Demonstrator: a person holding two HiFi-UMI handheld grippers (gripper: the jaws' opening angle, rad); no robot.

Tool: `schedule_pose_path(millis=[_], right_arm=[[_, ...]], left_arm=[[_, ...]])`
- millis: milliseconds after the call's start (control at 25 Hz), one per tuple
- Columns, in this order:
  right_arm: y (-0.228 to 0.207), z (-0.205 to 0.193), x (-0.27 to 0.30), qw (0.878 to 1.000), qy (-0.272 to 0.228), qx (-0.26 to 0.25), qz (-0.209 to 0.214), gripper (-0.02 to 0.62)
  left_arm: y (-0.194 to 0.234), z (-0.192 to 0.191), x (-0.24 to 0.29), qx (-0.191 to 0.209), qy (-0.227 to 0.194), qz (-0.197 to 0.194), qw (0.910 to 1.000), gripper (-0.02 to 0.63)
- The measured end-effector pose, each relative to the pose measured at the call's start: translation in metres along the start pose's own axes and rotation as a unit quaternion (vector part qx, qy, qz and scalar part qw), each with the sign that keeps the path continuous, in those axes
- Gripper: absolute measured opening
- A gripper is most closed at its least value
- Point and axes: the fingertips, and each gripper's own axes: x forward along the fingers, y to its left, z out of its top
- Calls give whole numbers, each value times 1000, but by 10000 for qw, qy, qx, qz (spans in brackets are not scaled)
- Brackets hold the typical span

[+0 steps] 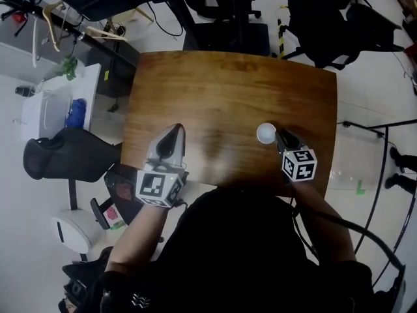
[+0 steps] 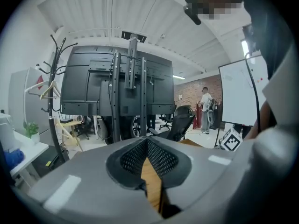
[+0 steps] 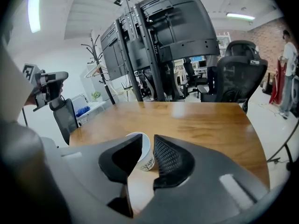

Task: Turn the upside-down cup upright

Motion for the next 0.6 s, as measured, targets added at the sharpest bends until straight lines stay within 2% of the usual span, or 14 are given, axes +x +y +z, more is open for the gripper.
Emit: schedule_pose_path(millis=[360,520,600], right_arm=[[4,-17,15,9982,237,543,98,71],[5,-17,16,9989,302,370,1,17],[3,-14,12,9995,237,168,-113,17]], left_arm=[[8,5,-7,40,23,123,9999,0],[10,6,-6,78,30,121,9999,0],[9,7,-3,85,20,78,9999,0]])
